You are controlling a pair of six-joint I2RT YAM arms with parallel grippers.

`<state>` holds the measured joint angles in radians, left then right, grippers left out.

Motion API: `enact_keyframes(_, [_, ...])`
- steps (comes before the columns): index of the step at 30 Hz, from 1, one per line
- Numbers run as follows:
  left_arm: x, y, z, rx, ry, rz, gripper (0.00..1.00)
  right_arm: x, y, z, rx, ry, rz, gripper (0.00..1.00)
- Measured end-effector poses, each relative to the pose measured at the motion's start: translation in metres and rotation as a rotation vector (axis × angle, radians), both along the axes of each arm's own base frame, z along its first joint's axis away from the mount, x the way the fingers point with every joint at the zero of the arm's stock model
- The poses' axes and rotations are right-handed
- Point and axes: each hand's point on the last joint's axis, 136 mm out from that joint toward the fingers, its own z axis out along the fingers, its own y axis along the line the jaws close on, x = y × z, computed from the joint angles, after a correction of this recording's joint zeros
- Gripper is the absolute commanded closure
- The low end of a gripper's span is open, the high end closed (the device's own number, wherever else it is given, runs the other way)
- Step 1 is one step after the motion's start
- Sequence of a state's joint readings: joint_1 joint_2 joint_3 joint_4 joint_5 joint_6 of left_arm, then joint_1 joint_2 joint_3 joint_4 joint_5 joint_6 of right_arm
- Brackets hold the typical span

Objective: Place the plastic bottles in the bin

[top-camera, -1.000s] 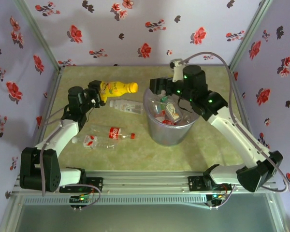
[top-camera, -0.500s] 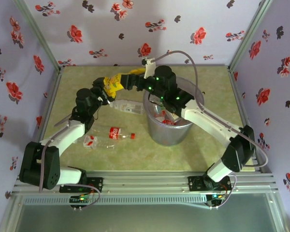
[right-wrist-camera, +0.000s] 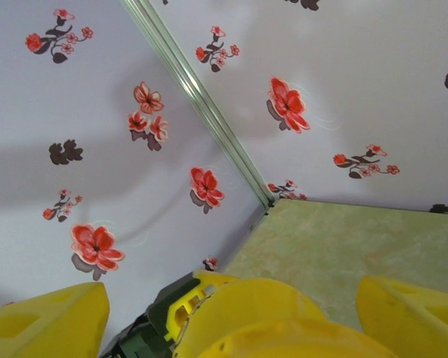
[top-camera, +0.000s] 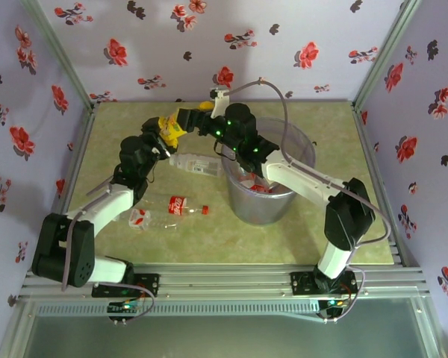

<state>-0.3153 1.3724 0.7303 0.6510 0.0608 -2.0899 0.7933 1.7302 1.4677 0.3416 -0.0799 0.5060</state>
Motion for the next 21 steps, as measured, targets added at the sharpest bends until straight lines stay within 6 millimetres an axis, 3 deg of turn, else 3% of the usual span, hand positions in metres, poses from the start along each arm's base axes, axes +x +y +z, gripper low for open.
enact_keyframes(6, [0.0044,-0.0014,-0.0035,-0.005,-0.003,0.001,0.96,0.0015,0.0006,-0.0005,0.016,0.012,-0.012,0.37])
enact_keyframes(11, [0.0053,-0.0015,0.0001,-0.014,-0.018,0.003,0.85,0.0065,-0.0039,-0.0008,0.014,0.012,-0.044,0.54])
enact_keyframes(14, [0.0059,-0.0007,0.0014,-0.015,-0.022,0.008,0.73,0.0084,-0.0056,-0.0019,0.011,0.014,-0.057,0.63])
enact_keyframes(21, [0.0062,-0.0005,0.0024,-0.019,-0.023,0.011,0.16,0.0087,-0.0059,-0.0014,0.008,0.011,-0.060,0.73])
